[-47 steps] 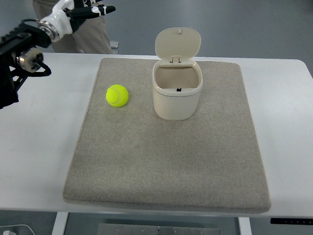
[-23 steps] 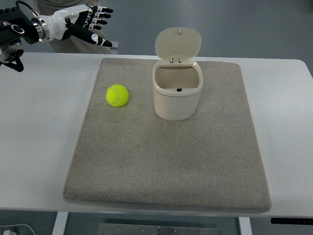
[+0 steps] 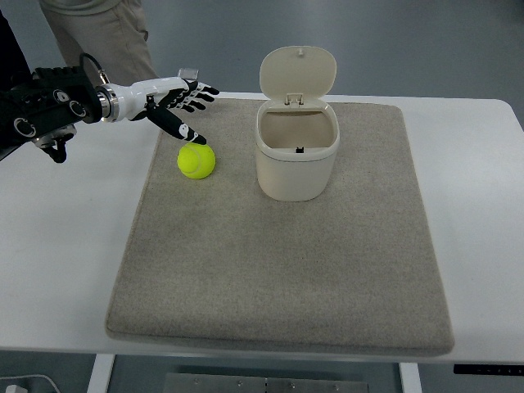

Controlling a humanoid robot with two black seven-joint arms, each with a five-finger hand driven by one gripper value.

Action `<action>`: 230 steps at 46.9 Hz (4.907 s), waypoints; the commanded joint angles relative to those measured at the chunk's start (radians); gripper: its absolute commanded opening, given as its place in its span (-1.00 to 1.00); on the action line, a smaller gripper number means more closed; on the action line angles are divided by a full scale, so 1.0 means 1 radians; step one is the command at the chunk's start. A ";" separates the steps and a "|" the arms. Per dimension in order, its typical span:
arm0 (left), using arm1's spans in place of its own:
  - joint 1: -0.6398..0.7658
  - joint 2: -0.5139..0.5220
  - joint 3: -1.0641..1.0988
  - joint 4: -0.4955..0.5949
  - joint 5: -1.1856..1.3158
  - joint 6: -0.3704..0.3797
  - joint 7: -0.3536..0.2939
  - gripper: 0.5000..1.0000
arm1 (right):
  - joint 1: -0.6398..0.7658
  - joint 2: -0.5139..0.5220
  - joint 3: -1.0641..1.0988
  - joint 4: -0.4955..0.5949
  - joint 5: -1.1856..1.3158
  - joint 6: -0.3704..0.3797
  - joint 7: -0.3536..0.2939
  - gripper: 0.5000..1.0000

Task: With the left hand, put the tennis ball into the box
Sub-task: 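Lower the left hand fingers onto the tennis ball, then close the left hand fingers around the tennis ball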

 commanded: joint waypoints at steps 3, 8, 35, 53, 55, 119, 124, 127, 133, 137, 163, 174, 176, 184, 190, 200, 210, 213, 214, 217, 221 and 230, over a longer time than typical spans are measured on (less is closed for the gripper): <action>-0.003 -0.001 0.000 0.000 0.114 0.000 0.000 0.75 | 0.000 0.000 0.001 0.000 0.000 0.000 0.000 0.75; -0.015 -0.001 0.000 0.000 0.159 -0.002 0.002 0.76 | 0.000 0.000 -0.001 0.000 0.000 0.000 0.000 0.75; -0.052 0.014 -0.041 -0.080 0.242 -0.008 0.006 0.76 | 0.000 0.000 -0.001 0.000 0.000 0.000 0.000 0.75; -0.055 0.029 -0.040 -0.109 0.336 -0.017 0.006 0.77 | 0.000 0.000 -0.001 0.000 0.000 0.000 0.000 0.75; -0.054 0.029 -0.038 -0.120 0.337 -0.017 0.006 0.77 | 0.000 0.000 0.001 0.000 0.000 0.000 0.000 0.75; -0.012 0.056 -0.035 -0.127 0.412 -0.012 -0.046 0.73 | 0.000 0.000 -0.001 0.000 0.000 0.000 0.000 0.75; -0.012 0.052 -0.035 -0.129 0.426 -0.012 -0.046 0.73 | 0.000 0.000 0.001 0.000 0.000 0.000 0.000 0.75; -0.011 0.049 -0.035 -0.127 0.428 -0.011 -0.046 0.73 | 0.000 0.000 -0.001 0.000 0.000 0.000 0.000 0.76; -0.006 0.051 -0.035 -0.124 0.426 -0.008 -0.046 0.74 | 0.000 0.000 -0.001 0.000 0.000 0.000 0.000 0.75; 0.000 0.048 -0.035 -0.118 0.428 -0.002 -0.044 0.74 | 0.000 0.000 -0.001 0.000 0.000 0.000 0.000 0.75; 0.008 0.043 -0.043 -0.107 0.424 0.006 -0.046 0.72 | 0.000 0.000 -0.001 0.000 0.000 0.000 0.000 0.75; 0.031 0.040 -0.046 -0.107 0.424 0.023 -0.046 0.72 | 0.000 0.000 0.001 0.000 0.000 0.000 0.000 0.75; 0.032 0.040 -0.046 -0.107 0.424 0.024 -0.046 0.72 | 0.000 0.000 -0.001 0.000 0.000 0.002 0.000 0.75; 0.032 0.031 -0.049 -0.100 0.421 0.026 -0.046 0.70 | 0.000 0.000 -0.001 0.000 0.000 0.000 0.000 0.75; 0.032 0.031 -0.050 -0.095 0.420 0.026 -0.046 0.65 | 0.000 0.000 -0.001 0.000 0.002 0.000 0.000 0.75; 0.034 0.022 -0.050 -0.095 0.421 0.026 -0.046 0.61 | 0.000 0.000 0.001 0.000 0.000 0.000 0.000 0.75; 0.042 0.019 -0.052 -0.095 0.420 0.028 -0.046 0.58 | 0.000 0.000 0.001 0.000 0.000 0.000 0.000 0.75; 0.042 0.019 -0.050 -0.095 0.421 0.028 -0.046 0.58 | 0.000 0.000 0.001 0.000 0.000 0.000 0.000 0.75; 0.043 0.019 -0.050 -0.095 0.421 0.026 -0.046 0.58 | 0.000 0.000 -0.001 0.000 0.000 0.000 0.000 0.75; 0.043 0.019 -0.049 -0.094 0.423 0.028 -0.046 0.58 | 0.000 0.000 -0.001 0.000 0.000 0.000 0.000 0.75; 0.043 0.019 -0.049 -0.094 0.423 0.028 -0.046 0.52 | 0.000 0.000 -0.001 0.000 0.000 0.000 0.000 0.75; 0.042 0.019 -0.049 -0.094 0.424 0.028 -0.046 -0.04 | 0.000 0.000 -0.001 0.000 0.000 0.000 0.000 0.75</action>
